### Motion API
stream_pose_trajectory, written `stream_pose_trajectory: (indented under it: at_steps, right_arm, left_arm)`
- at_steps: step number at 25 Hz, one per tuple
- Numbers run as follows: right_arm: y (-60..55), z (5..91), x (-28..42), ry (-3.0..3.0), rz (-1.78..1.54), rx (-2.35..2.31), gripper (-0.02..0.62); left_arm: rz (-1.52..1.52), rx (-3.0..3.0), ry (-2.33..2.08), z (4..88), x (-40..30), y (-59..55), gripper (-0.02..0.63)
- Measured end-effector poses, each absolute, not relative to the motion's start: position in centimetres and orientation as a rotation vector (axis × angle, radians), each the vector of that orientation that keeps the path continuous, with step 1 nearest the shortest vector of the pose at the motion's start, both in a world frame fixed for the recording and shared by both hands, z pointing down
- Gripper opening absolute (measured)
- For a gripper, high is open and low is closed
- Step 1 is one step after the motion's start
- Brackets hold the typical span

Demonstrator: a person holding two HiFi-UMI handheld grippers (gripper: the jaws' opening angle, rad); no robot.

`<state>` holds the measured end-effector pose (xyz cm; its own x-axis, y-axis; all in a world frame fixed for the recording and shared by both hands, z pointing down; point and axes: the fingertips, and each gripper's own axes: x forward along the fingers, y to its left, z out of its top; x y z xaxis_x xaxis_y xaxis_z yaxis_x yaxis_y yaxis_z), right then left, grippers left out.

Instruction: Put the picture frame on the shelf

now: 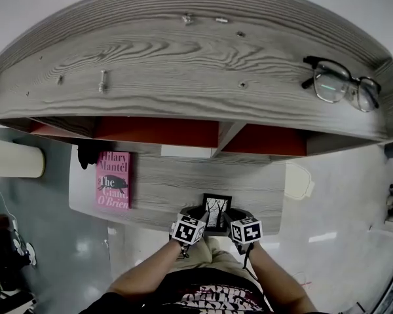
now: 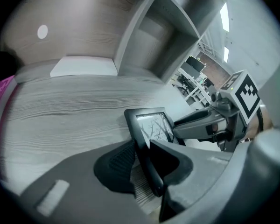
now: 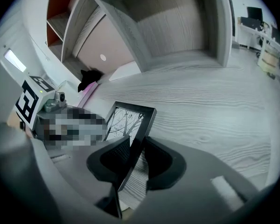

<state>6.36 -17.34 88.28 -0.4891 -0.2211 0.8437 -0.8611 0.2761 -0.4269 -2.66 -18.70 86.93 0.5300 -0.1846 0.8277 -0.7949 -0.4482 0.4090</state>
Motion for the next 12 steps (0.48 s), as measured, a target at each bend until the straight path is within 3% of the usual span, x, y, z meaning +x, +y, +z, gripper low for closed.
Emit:
stream_pose_trajectory:
  at_steps: [12]
  right_arm:
    - [-20.1,84.1,7.2,-1.934,1.104,1.067,0.126]
  left_arm:
    - [0.885,2.08,-0.889,82.2,-1.8,-21.4,0.103]
